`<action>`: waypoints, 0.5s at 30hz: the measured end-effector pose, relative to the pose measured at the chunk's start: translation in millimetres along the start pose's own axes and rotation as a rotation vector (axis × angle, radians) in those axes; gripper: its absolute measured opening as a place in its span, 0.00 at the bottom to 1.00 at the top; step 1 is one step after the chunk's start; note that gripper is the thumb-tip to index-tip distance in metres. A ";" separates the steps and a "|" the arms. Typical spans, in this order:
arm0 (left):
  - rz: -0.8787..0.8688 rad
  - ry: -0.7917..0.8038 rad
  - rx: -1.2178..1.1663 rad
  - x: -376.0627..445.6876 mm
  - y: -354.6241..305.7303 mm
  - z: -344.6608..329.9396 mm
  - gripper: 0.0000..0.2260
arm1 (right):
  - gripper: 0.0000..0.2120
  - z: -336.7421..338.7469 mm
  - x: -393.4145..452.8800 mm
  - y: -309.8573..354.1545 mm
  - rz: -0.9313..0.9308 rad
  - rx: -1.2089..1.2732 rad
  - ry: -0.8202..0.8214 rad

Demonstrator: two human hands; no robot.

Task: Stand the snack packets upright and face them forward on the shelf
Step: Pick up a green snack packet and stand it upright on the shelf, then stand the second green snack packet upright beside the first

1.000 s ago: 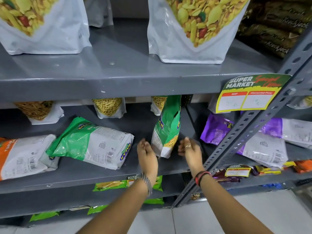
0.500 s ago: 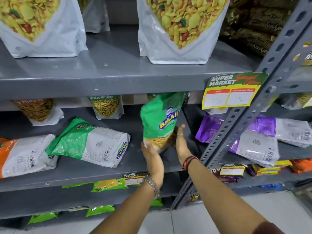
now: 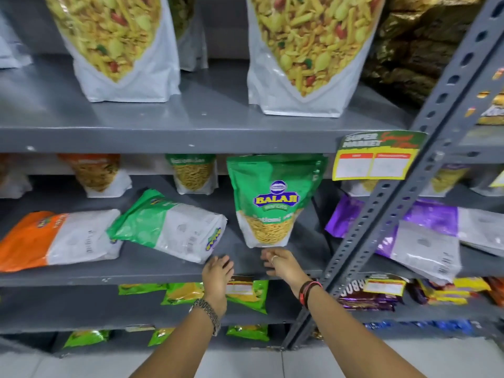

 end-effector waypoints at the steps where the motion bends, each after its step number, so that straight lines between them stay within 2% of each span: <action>1: 0.009 -0.021 -0.042 -4.6 -2.5 9.7 0.14 | 0.15 -6.7 0.1 10.0 0.034 -0.042 0.023; 4: -0.017 -0.134 -0.126 -10.8 -23.2 46.9 0.18 | 0.14 -33.6 3.2 56.4 0.174 -0.207 0.035; 8: -0.058 -0.246 -0.199 -2.8 -68.5 85.5 0.13 | 0.13 -64.0 16.7 115.2 0.312 -0.394 -0.040; 9: -0.056 -0.234 -0.200 2.1 -80.5 89.0 0.12 | 0.16 -70.7 23.8 127.9 0.315 -0.434 -0.062; 12: -0.031 -0.182 -0.162 22.2 -106.2 94.9 0.21 | 0.22 -86.3 49.5 155.2 0.269 -0.572 -0.100; 15: 0.045 -0.123 -0.064 40.5 -122.2 94.6 0.24 | 0.24 -103.3 70.0 175.9 0.232 -0.692 -0.132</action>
Point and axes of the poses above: each hand's wrist, its own x-axis towards the middle knuckle, its own z-axis out of the back of the hand, y = z × x, the point moved 8 cm from there along x, towards the middle knuckle, and after that the axes turned 11 degrees about -x, right-handed, at the moved point
